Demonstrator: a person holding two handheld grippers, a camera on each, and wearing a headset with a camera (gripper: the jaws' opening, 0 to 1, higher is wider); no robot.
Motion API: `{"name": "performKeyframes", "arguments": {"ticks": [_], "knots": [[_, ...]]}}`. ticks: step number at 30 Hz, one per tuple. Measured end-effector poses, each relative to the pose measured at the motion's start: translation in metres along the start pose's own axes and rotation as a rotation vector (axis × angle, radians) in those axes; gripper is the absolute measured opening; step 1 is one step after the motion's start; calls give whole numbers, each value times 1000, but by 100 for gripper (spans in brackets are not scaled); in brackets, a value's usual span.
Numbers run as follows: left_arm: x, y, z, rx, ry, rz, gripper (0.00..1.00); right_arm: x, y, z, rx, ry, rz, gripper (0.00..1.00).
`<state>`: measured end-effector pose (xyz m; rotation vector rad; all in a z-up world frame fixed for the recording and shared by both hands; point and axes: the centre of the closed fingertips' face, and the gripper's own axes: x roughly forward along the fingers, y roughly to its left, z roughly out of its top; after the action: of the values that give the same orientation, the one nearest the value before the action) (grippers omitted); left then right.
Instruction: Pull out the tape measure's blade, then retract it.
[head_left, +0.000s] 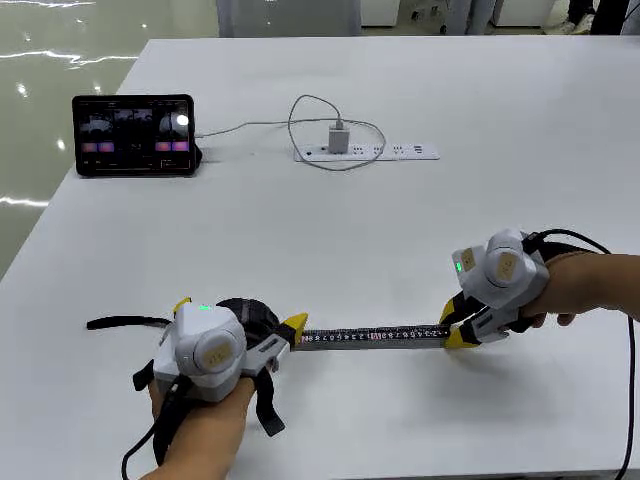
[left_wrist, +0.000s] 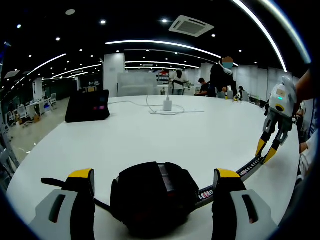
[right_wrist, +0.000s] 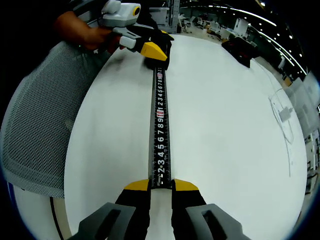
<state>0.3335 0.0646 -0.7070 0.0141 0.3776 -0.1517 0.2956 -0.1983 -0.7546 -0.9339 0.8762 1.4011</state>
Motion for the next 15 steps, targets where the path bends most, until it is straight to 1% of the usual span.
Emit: {"name": "performKeyframes", "arguments": {"ticks": [3, 4, 6, 7, 8, 9, 10, 12, 13, 15], "knots": [[0, 0, -2, -6, 9, 1, 95, 0, -1, 0, 42, 2, 5, 11], [0, 1, -2, -8, 10, 2, 94, 0, -1, 0, 40, 6, 5, 11], [-1, 2, -2, -5, 11, 8, 92, 1, 1, 0, -8, 26, 3, 11], [-1, 3, -2, -5, 14, 10, 91, 1, 2, 1, -8, 28, 2, 11], [-1, 3, -3, -6, 19, 11, 89, 1, 2, 1, 11, 30, -4, 11], [-1, 3, -4, -8, 22, 11, 88, 1, 2, 1, 47, 28, -7, 10], [-1, 2, -5, -10, 28, 10, 86, 1, 2, 1, 60, 24, -5, 10], [-1, 1, -7, -11, 40, 6, 83, 1, 2, 1, 46, 25, -2, 10], [-2, 0, -8, -12, 46, 4, 83, 1, 2, 1, 19, 30, 1, 10], [-1, -2, -9, -18, 54, -6, 79, 1, 3, 2, 32, 36, -4, 11]]}}
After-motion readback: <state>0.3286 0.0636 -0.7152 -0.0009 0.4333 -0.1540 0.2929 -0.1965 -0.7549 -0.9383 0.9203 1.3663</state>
